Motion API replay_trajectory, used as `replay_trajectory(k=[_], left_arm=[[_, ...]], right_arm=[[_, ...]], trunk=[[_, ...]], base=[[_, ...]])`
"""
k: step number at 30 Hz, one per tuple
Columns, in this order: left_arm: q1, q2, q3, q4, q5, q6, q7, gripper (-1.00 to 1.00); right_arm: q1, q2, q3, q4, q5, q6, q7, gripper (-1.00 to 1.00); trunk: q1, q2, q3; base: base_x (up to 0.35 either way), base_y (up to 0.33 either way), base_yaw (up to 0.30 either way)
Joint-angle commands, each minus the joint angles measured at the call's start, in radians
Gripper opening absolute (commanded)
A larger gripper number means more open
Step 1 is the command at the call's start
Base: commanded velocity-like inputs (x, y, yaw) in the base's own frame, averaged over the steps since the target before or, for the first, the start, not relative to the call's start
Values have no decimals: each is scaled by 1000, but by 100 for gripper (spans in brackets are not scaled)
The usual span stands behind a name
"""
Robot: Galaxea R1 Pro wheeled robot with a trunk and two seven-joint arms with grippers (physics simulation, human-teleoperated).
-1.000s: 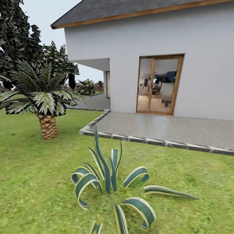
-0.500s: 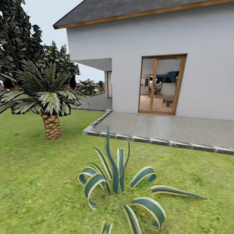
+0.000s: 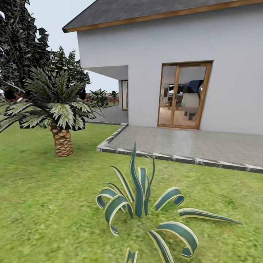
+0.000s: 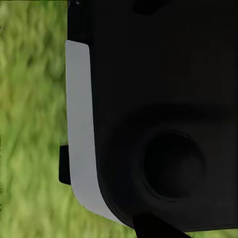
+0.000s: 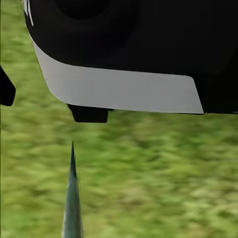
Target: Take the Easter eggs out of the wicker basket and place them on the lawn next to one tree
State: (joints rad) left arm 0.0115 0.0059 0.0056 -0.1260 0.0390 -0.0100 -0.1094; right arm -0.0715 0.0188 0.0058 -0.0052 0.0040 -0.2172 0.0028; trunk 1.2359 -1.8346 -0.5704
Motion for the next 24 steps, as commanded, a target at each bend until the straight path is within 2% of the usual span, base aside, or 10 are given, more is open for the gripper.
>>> replay_trajectory(k=[1,24], left_arm=[[1,0,0,-1,4,-1,-4,100],[1,0,0,-1,4,-1,-4,100]], right_arm=[[-1,0,0,1,0,-4,0,100],[-1,1,0,1,1,-4,0,100]], trunk=[[0,0,-1],[0,0,-1]], base=[[0,264,0],[0,273,0]])
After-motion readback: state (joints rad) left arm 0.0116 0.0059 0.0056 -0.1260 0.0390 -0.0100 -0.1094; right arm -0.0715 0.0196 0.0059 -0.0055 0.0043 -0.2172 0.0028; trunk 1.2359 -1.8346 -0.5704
